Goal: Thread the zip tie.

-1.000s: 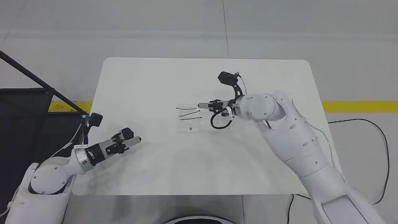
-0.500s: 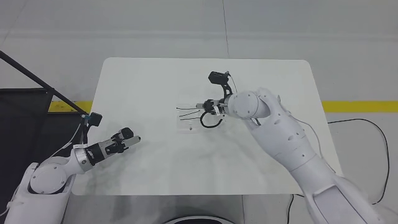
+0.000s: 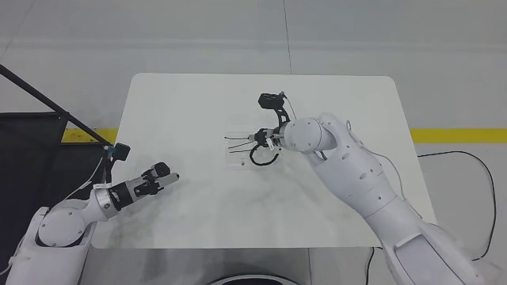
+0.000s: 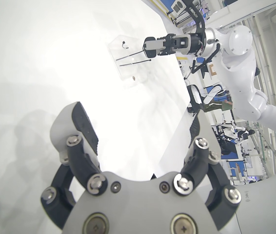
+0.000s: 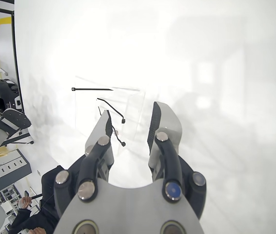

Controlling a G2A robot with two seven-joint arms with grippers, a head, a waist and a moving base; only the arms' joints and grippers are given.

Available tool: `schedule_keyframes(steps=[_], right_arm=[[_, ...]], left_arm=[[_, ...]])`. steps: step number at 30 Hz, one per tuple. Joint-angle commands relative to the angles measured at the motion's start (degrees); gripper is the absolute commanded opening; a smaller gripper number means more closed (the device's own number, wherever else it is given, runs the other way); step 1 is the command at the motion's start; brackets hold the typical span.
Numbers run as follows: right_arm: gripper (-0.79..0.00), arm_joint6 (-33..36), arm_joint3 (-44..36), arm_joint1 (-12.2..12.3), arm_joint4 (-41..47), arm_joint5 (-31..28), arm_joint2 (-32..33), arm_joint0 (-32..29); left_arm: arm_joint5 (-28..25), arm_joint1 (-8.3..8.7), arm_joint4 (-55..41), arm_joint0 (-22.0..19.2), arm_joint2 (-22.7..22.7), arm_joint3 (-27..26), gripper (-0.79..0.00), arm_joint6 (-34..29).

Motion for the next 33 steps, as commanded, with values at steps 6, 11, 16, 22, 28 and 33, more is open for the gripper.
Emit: schedule_keyframes(steps=[6,11,16,22,28,33], right_arm=[[-0.520,0.5,-0.8,-0.3,-2.1,0.0,-0.3,-0.3],[-0.526,0.7,-1.1,-0.4,-3.1,0.0,-0.2,-0.6],[-0.563,0.9,-1.3,-0.6,-4.0,0.0,0.0,-0.8],[-0.659,1.0,-1.6,-0.7,-4.7,0.0,0.5,-1.2],[-0.754,1.2,-1.8,-0.9,-5.2,-0.2,1.0,-1.5],[-0.770,1.2,-2.1,-0.9,-5.6,-0.2,1.5,-1.8]], left_arm=[[0.0,0.00,0.0,0.0,0.0,0.0,0.000,0.0],[0.0,0.00,0.0,0.0,0.0,0.0,0.000,0.0],[0.0,0.00,0.0,0.0,0.0,0.0,0.000,0.0],[0.0,0.00,0.0,0.0,0.0,0.0,0.000,0.0],[0.0,0.00,0.0,0.0,0.0,0.0,0.000,0.0],[0.0,0.00,0.0,0.0,0.0,0.0,0.000,0.0]])
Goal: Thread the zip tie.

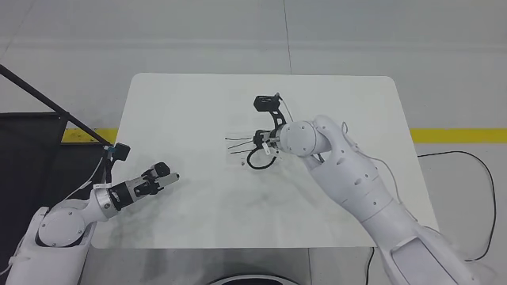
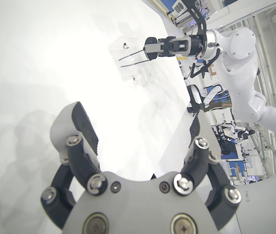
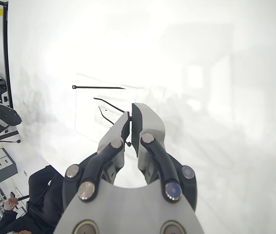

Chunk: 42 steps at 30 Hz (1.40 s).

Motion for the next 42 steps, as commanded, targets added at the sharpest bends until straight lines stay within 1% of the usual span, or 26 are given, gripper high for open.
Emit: schedule_keyframes(steps=[1,11,15,19,25,28,31,33,42], right_arm=[[-0.779,-0.2,-0.2,0.0,-0.1,0.0,0.3,-0.2],[-0.785,-0.3,-3.2,0.5,-0.8,-0.6,2.8,-2.1],[-0.785,0.9,-7.0,1.4,-1.9,-2.3,4.7,-3.8],[-0.785,3.4,-13.0,2.6,-4.1,-3.5,6.8,-6.3],[-0.785,8.9,-23.5,4.3,-8.6,-4.7,9.2,-10.4],[-0.785,11.2,-28.3,5.0,-10.4,-5.2,10.0,-12.5],[-0.785,12.9,-32.4,5.6,-12.1,-5.4,10.8,-14.8],[-0.785,13.1,-33.2,5.7,-12.7,-5.3,11.1,-15.3],[-0.785,13.1,-33.2,5.7,-12.7,-5.3,11.1,-15.3]], left_arm=[[0.0,0.00,0.0,0.0,0.0,0.0,0.000,0.0],[0.0,0.00,0.0,0.0,0.0,0.0,0.000,0.0],[0.4,-0.01,0.3,0.2,0.3,-0.5,0.000,1.0],[-0.2,0.23,-0.3,0.9,0.0,-1.2,0.000,1.2],[-1.4,0.97,-3.9,0.6,-0.8,-2.0,0.000,-3.1],[-2.4,1.43,-6.1,0.2,-1.0,-2.8,0.000,-6.6],[-3.9,1.99,-9.5,-0.2,-1.1,-3.7,0.000,-11.5],[-3.9,2.29,-10.4,-0.4,-1.4,-4.4,0.000,-12.5],[-3.7,2.29,-10.4,-0.3,-1.2,-4.5,0.000,-12.3]])
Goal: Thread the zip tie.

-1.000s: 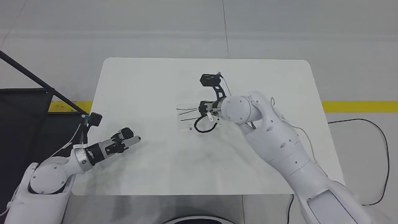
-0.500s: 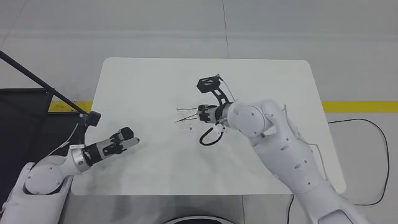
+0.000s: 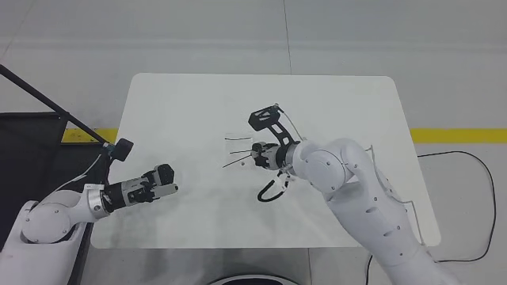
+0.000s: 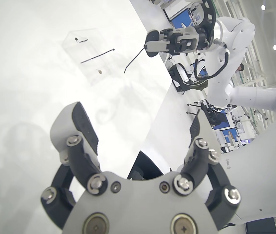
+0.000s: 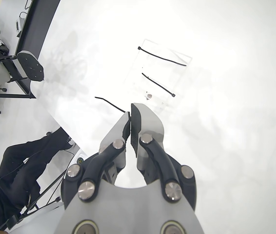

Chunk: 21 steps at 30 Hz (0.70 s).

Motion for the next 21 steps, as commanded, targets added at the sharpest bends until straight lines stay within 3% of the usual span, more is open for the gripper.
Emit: schedule_keyframes(steps=[1,6,14,21], right_arm=[[-0.785,0.0,0.0,0.0,0.0,0.0,0.0,0.0],[-0.785,-1.0,-4.1,0.7,-2.6,-6.6,-0.1,-2.7],[-0.785,7.5,-11.3,2.0,0.0,-21.9,0.0,-2.9],[-0.785,11.1,-10.0,1.6,6.9,-22.2,-1.2,1.6]], left_arm=[[0.7,0.01,0.5,0.2,0.6,-0.7,0.000,0.4],[2.3,0.77,-1.4,-1.4,4.8,-3.9,0.000,-2.3],[4.3,3.42,-0.7,-8.5,12.6,-6.0,0.000,-4.3],[1.3,5.66,1.5,-11.7,17.8,-4.2,0.000,-1.3]])
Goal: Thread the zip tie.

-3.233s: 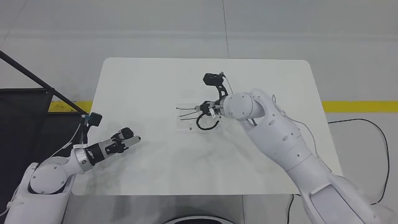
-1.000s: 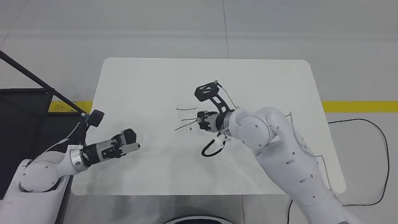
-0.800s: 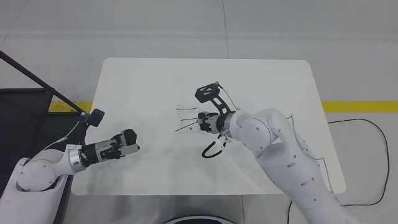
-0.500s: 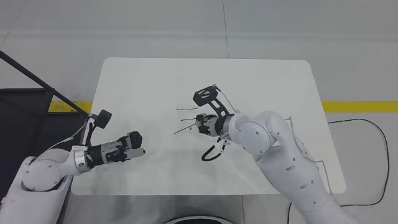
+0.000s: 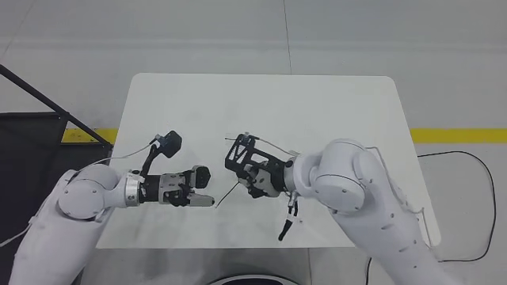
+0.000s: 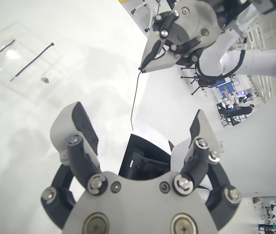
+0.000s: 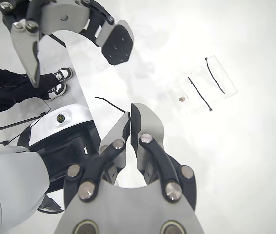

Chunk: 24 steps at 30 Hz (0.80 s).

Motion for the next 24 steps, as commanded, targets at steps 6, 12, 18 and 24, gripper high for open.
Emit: schedule_keyframes(steps=[6,12,18,24], right_arm=[[-0.785,0.2,0.3,-0.1,1.0,0.3,-0.1,0.4],[-0.785,-1.2,0.3,0.0,1.0,0.4,-0.1,-0.1],[-0.785,-1.7,-0.4,0.0,2.8,-0.3,-0.8,0.2],[-0.785,-1.6,0.8,-0.1,4.1,1.1,-1.5,1.6]], left_arm=[[-0.7,0.51,0.6,-0.1,0.0,0.7,0.000,0.7],[1.2,0.41,5.1,0.3,0.1,-0.5,0.000,4.2],[0.5,-0.01,10.0,0.1,3.7,-2.2,-0.369,8.9],[-3.4,-0.09,9.3,-0.8,5.1,-0.1,-0.496,11.0]])
